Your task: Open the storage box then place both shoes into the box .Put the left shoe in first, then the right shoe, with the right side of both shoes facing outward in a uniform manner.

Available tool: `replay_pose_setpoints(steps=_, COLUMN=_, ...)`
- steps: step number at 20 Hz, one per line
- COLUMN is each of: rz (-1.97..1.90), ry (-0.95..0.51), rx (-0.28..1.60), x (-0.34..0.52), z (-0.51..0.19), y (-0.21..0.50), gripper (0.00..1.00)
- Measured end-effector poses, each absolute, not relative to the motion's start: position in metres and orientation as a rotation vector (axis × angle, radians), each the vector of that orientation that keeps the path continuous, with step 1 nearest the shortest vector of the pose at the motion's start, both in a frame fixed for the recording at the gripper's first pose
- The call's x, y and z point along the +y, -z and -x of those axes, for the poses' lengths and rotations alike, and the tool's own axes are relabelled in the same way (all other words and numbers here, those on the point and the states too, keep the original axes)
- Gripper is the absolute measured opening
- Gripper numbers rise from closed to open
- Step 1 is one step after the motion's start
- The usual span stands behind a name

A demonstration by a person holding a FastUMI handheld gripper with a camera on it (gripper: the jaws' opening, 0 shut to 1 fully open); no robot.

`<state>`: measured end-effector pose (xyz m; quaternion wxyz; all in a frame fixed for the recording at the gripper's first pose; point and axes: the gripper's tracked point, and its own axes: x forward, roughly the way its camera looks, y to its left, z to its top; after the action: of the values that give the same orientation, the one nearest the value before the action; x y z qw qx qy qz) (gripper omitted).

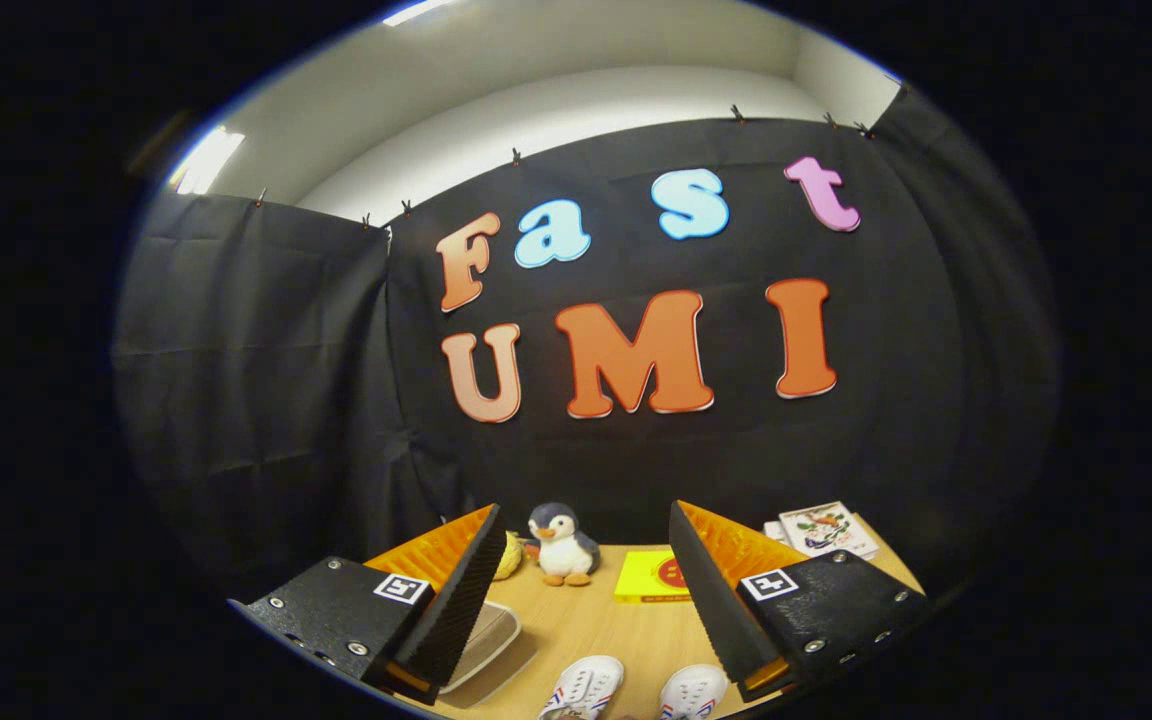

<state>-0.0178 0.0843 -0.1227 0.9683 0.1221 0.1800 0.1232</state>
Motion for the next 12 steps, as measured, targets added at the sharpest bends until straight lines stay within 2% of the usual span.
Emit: replay_pose_setpoints(steps=12, rz=-0.474, ry=-0.453, rx=0.813, x=0.177, z=0.065, y=0.256, gripper=0.97)
